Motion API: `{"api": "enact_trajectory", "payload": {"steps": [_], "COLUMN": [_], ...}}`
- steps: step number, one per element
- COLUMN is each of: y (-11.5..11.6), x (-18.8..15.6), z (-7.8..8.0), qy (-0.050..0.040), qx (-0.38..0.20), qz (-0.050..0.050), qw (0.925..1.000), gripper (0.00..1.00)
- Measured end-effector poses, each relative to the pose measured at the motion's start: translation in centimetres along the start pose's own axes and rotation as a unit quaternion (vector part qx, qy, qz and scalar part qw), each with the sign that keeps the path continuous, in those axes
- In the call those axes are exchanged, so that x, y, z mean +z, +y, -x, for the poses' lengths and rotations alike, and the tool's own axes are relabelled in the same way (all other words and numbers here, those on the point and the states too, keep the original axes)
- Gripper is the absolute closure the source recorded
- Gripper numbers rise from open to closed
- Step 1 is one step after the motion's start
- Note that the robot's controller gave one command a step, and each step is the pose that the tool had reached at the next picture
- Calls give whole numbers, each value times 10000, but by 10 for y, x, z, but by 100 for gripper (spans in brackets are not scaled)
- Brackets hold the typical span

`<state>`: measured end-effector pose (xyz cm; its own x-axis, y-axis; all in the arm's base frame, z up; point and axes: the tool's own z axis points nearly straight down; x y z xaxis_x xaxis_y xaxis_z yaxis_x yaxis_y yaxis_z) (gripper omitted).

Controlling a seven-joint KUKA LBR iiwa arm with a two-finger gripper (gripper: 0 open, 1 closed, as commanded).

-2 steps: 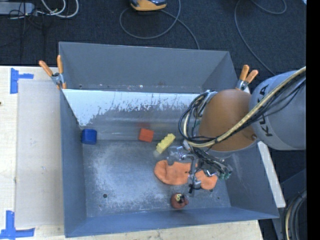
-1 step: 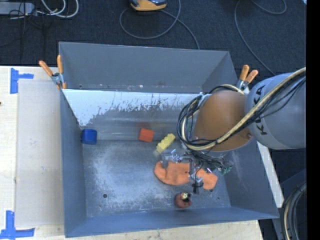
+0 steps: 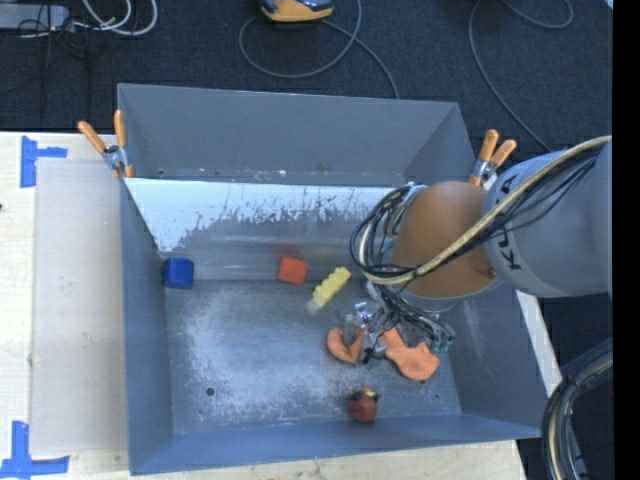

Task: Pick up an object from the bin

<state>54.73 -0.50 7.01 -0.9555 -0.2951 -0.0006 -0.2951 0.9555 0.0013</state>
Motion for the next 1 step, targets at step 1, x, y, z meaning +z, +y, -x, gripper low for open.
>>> {"api": "enact_trajectory", "payload": {"steps": [1], "y": [0], "x": [0], "z": [0], "qy": [0], "qx": [2], "qz": [0], "qw": [10000], "gripper": [100]}}
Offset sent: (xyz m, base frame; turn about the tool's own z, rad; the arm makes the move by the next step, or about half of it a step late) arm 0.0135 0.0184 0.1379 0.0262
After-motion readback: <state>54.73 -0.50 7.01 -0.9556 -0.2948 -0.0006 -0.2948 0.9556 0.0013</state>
